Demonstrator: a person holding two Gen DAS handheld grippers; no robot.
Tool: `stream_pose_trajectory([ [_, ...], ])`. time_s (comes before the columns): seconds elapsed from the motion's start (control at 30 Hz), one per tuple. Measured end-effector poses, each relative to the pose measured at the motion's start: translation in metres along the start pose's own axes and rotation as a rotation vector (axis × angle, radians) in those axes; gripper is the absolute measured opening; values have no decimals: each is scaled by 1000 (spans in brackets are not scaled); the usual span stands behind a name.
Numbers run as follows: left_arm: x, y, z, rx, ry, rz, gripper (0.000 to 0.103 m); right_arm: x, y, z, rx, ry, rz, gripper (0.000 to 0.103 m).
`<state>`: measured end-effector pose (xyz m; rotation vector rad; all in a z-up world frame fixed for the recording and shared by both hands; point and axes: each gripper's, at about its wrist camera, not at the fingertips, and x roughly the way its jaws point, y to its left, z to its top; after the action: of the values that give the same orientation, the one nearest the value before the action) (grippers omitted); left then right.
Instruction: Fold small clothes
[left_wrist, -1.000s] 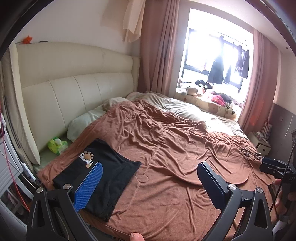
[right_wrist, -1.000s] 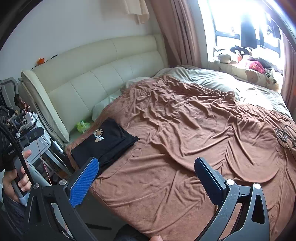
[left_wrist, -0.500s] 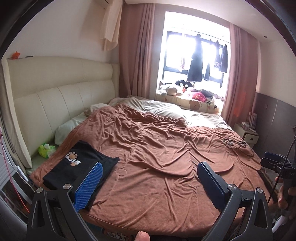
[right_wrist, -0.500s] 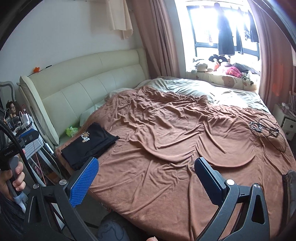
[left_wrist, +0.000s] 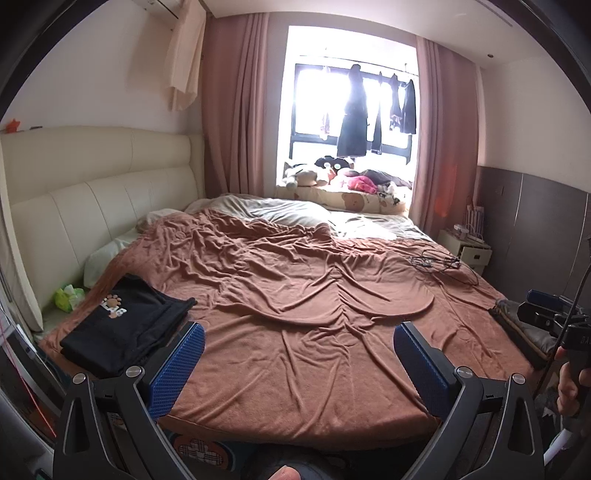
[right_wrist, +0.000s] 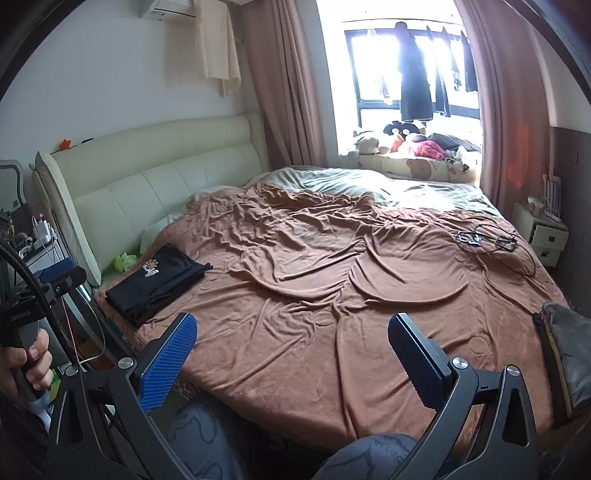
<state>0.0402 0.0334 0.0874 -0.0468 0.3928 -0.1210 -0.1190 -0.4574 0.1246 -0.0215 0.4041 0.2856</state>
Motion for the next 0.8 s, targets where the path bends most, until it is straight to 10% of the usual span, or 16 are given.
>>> stream_pose_trajectory([
  [0.8, -39, -55, -80, 48, -33, 8, 103, -51, -2, -84, 4, -57, -115, 103],
])
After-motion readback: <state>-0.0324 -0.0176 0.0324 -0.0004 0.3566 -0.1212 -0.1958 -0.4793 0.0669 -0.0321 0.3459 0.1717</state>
